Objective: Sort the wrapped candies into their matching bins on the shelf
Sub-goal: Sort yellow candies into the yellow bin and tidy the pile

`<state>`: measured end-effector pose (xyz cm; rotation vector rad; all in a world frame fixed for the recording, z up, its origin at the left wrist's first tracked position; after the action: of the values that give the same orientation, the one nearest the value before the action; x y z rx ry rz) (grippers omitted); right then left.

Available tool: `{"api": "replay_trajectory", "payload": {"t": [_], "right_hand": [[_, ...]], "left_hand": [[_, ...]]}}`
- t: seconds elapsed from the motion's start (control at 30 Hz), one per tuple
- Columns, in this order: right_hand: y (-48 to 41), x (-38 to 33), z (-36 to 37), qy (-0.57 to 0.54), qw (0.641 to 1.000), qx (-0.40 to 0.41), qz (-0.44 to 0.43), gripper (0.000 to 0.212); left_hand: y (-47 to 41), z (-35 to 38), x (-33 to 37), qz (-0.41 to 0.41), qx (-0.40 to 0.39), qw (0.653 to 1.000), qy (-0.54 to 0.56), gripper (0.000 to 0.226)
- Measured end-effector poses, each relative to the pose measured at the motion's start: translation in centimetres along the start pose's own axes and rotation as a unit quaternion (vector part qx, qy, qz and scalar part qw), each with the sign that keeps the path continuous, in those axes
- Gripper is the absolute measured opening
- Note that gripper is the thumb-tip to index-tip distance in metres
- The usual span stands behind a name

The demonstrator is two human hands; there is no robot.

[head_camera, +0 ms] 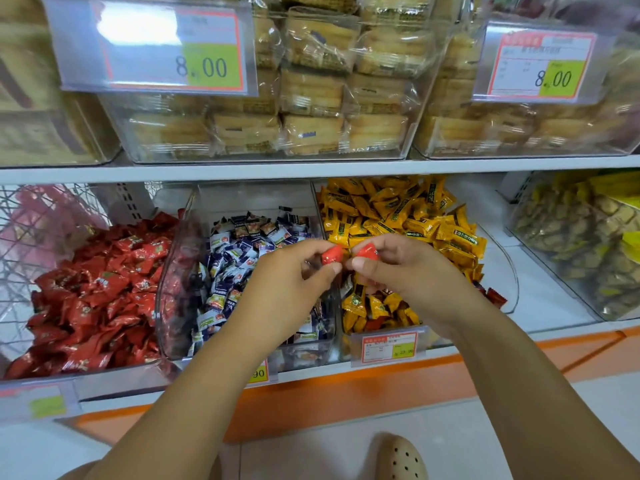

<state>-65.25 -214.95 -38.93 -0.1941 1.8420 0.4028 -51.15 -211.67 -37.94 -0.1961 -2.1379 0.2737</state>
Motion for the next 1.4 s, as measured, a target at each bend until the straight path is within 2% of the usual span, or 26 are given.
{"api": "replay_trajectory", "payload": {"t": [0.07, 0.17, 0.3, 0.43, 0.5, 0.57, 0.63, 0.7, 0.77, 0.83, 0.9, 1.0, 1.1, 1.17, 1.27, 1.4], "right_hand": [[-0.1, -0.3, -0.6, 0.051, 0.998, 0.038, -0.020, 0.019], [-0.1, -1.4, -0.4, 0.155, 0.981, 0.085, -0.073, 0.037], [0.2, -2.8, 2.3, 0.146, 0.979, 0.060, -0.130, 0.052], [-0.1, -1.9, 3.1, 0.134, 0.986, 0.009, -0.101, 0.049], [-0.3, -1.5, 1.3, 0.128, 0.989, 0.010, -0.074, 0.031], [-0.3, -1.5, -1.2, 0.169, 0.981, 0.059, -0.077, 0.015], [-0.7, -1.1, -1.5, 0.230, 0.968, 0.071, -0.071, 0.016], [-1.1, -0.3, 0.5, 0.312, 0.947, 0.046, -0.064, 0.023], [-2.0, 0.8, 2.5, 0.431, 0.899, 0.045, -0.062, 0.039], [-2.6, 1.1, 3.1, 0.502, 0.858, 0.091, -0.064, 0.043], [-2.7, 0.6, 2.9, 0.506, 0.847, 0.142, -0.079, 0.033], [-2.8, 0.4, 2.0, 0.441, 0.878, 0.171, -0.074, 0.017], [-2.8, 0.5, 1.6, 0.408, 0.897, 0.160, -0.057, 0.013], [-2.8, 0.9, 1.6, 0.374, 0.914, 0.153, -0.044, 0.013], [-2.8, 1.0, 0.4, 0.246, 0.956, 0.156, -0.021, 0.018], [-2.1, 0.5, -1.0, 0.126, 0.986, 0.110, -0.002, 0.033]], "left_hand": [[0.0, -0.1, -0.6, -0.029, -0.008, 0.999, 0.027, 0.012], [0.3, 0.4, -1.5, -0.105, -0.019, 0.982, 0.154, 0.015], [0.4, 1.1, -1.7, -0.119, -0.053, 0.967, 0.218, 0.015], [0.5, 0.5, -2.6, -0.133, -0.045, 0.968, 0.206, 0.011], [0.3, -0.7, -3.4, -0.147, -0.010, 0.967, 0.206, 0.008], [0.2, -1.9, -4.0, -0.154, 0.023, 0.964, 0.217, 0.008], [0.1, -2.6, -4.3, -0.157, 0.043, 0.960, 0.227, 0.008], [0.1, -2.8, -4.4, -0.159, 0.046, 0.959, 0.230, 0.009], [0.1, -2.5, -4.4, -0.164, 0.041, 0.957, 0.238, 0.011], [0.1, -2.1, -4.4, -0.173, 0.032, 0.952, 0.251, 0.014], [0.3, -1.7, -4.4, -0.183, 0.025, 0.946, 0.265, 0.015], [0.4, -1.3, -4.4, -0.205, 0.023, 0.932, 0.297, 0.015], [0.3, -1.2, -4.7, -0.223, 0.034, 0.923, 0.311, 0.015], [0.1, -1.0, -4.7, -0.225, 0.039, 0.919, 0.321, 0.013], [-0.1, -0.9, -4.6, -0.219, 0.036, 0.918, 0.329, 0.006], [-0.4, -1.2, -4.8, -0.199, 0.042, 0.940, 0.275, 0.008]]}}
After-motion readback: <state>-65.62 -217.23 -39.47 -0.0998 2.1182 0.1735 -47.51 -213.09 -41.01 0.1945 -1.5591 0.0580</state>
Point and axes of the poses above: each hand's wrist, its own y-axis away from the middle knuckle, its own z-axis out of the palm, x = y × z, the point moved 10 cm from there along -y, towards the middle knuckle, and after that the axes turned 6 degrees about z, right-handed, at the moved point
